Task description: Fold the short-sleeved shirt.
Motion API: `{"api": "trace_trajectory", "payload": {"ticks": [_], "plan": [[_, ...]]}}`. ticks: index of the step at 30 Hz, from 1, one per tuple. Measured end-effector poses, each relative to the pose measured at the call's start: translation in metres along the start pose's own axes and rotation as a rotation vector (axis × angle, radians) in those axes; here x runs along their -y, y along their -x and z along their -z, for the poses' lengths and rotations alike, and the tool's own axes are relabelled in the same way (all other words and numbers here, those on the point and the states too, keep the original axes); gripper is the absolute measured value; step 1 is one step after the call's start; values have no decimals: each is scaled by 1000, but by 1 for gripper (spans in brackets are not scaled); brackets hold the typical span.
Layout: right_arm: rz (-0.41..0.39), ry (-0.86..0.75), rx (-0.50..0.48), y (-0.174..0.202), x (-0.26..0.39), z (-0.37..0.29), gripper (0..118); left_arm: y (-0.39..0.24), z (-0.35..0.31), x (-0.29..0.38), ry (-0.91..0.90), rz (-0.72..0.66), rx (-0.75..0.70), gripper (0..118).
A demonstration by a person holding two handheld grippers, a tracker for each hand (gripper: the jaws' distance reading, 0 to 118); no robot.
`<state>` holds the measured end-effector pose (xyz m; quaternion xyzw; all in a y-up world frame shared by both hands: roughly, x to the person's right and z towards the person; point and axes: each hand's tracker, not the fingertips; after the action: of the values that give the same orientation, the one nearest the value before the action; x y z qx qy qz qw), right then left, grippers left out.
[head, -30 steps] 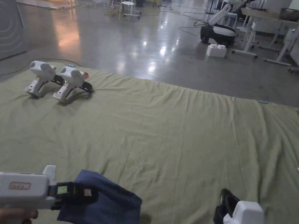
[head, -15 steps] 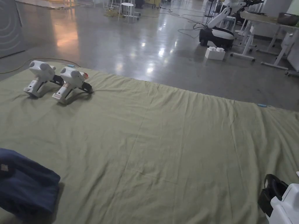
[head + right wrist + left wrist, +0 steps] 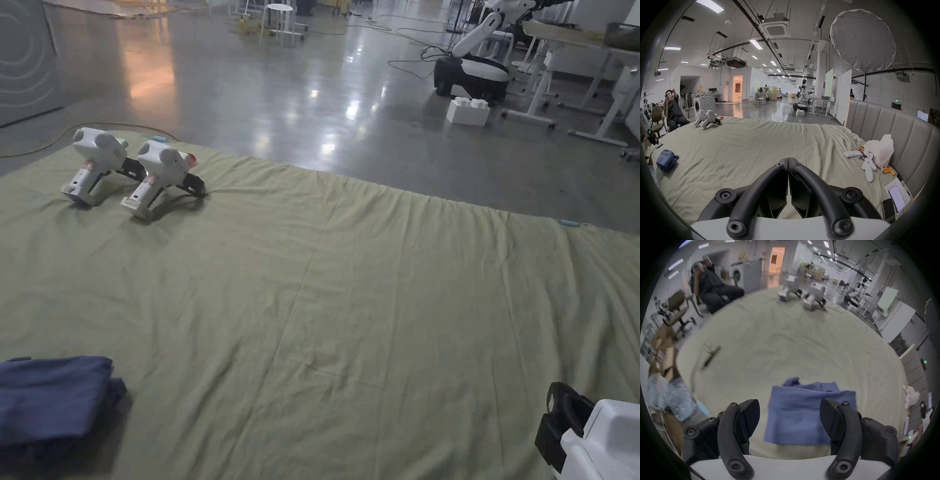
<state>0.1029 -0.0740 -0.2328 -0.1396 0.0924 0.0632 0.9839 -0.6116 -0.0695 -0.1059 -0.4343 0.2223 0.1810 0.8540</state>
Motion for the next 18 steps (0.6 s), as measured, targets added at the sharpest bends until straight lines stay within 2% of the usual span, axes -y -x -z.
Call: {"api": "trace_trajectory", "payload": {"ticks": [4,9,13,16,18], "plan": [[14,-3,-16,4,1,0,0,-18,-19,6,-103,81,-23,80],[41,-9,-33,10,2,0,0,-59,-21,27,-246,151,83,71],[67,-21,-42,16,0,1,0,-123,-23,57,-359,205,170,52],[79,-34,-40,19,-1,2,0,-179,-26,82,-453,259,189,30],[88,-46,-30,20,-3,2,0,-222,-32,98,-526,294,209,24]]}}
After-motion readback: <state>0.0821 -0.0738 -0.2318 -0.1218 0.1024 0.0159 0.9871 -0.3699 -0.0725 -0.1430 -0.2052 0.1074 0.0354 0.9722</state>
